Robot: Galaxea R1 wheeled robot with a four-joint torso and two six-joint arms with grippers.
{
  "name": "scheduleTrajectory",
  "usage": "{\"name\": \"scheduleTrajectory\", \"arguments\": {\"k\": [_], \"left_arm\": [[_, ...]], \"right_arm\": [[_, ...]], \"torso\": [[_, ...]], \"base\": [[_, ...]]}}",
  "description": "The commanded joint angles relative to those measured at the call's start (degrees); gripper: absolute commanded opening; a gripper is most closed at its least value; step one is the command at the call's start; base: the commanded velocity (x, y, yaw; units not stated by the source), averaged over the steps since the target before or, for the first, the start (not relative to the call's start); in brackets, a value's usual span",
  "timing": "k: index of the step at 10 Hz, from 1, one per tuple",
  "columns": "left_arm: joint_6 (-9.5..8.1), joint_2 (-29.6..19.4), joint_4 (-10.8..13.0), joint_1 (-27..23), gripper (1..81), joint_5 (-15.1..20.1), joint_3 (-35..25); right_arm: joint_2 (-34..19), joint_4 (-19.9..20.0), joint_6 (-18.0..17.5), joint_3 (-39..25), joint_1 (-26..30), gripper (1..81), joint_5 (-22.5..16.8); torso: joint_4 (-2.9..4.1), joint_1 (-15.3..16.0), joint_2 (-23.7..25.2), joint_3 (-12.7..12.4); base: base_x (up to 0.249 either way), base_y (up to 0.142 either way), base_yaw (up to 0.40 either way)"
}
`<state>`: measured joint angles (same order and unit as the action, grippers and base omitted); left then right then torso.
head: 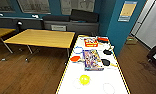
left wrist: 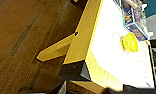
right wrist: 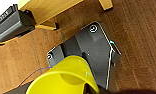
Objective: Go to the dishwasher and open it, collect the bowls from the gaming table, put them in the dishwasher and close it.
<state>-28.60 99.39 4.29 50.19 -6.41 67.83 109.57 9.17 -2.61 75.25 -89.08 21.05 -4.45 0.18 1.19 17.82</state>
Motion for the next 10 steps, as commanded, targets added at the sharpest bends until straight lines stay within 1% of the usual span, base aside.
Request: {"name": "scheduleTrajectory", "arguments": {"k": [1, 2, 3, 4, 5, 6, 7, 8, 9, 10], "left_arm": [[-2.34, 0.2, -2.4, -12.1, 81.1, 11.3, -0.8], [-2.42, 1.1, -4.4, -14.2, 81.1, 11.3, -0.6], [-2.43, 1.9, -7.6, -17.0, 81.1, 11.7, -0.6], [-2.34, 3.7, -10.4, -20.4, 81.1, 15.8, 0.5], [-2.34, 5.7, -11.8, -24.5, 81.1, 20.8, 2.5], [-2.34, 8.4, -11.6, -28.4, 81.1, 26.9, 4.4], [-2.34, 10.5, -11.6, -31.4, 81.1, 31.3, 6.3], [-2.51, 12.1, -11.6, -33.0, 81.1, 33.2, 8.1], [-3.65, 13.8, -11.2, -34.2, 81.1, 33.7, 10.2], [-3.74, 15.4, -11.1, -34.5, 81.1, 33.7, 11.7]], "right_arm": [[-1.4, -1.4, 0.2, 3.4, 1.4, 1.0, -3.5], [-1.1, -1.4, 0.1, 3.8, 1.4, 1.0, -3.5], [-1.0, -1.5, 0.1, 3.8, 1.4, 1.0, -3.5], [-1.0, -1.5, 0.0, 3.8, 1.6, 1.0, -3.5], [-0.8, -1.6, -0.1, 3.7, 1.9, 1.0, -3.6], [-0.6, -1.5, -0.1, 3.5, 2.5, 1.0, -3.7], [-0.4, -1.6, -0.1, 3.6, 2.8, 1.0, -4.0], [-0.1, -1.6, -0.1, 3.6, 3.2, 1.0, -4.2], [0.0, -1.6, -0.1, 3.5, 3.7, 1.0, -4.4], [0.0, -1.6, -0.2, 3.4, 3.9, 1.0, -4.4]], "torso": [[0.0, 0.0, 0.0, 0.0], [0.0, 0.0, 0.0, 0.0], [0.0, 0.0, 0.0, 0.0], [0.0, 0.0, 0.0, 0.0], [0.0, 0.0, 0.0, 0.0], [0.0, 0.0, 0.0, 0.0], [0.0, 0.0, 0.0, 0.0], [0.0, 0.0, 0.0, 0.0], [0.0, 0.0, 0.0, 0.0], [0.0, 0.0, 0.0, 0.0]], "base": [[0.0, 0.0, 0.0], [0.0, 0.0, 0.0], [0.0, 0.0, 0.0], [0.0, 0.0, 0.0], [0.0, 0.0, 0.0], [0.0, 0.0, 0.0], [0.0, 0.0, 0.0], [0.0, 0.0, 0.0], [0.0, 0.0, 0.0], [0.0, 0.0, 0.0]]}}
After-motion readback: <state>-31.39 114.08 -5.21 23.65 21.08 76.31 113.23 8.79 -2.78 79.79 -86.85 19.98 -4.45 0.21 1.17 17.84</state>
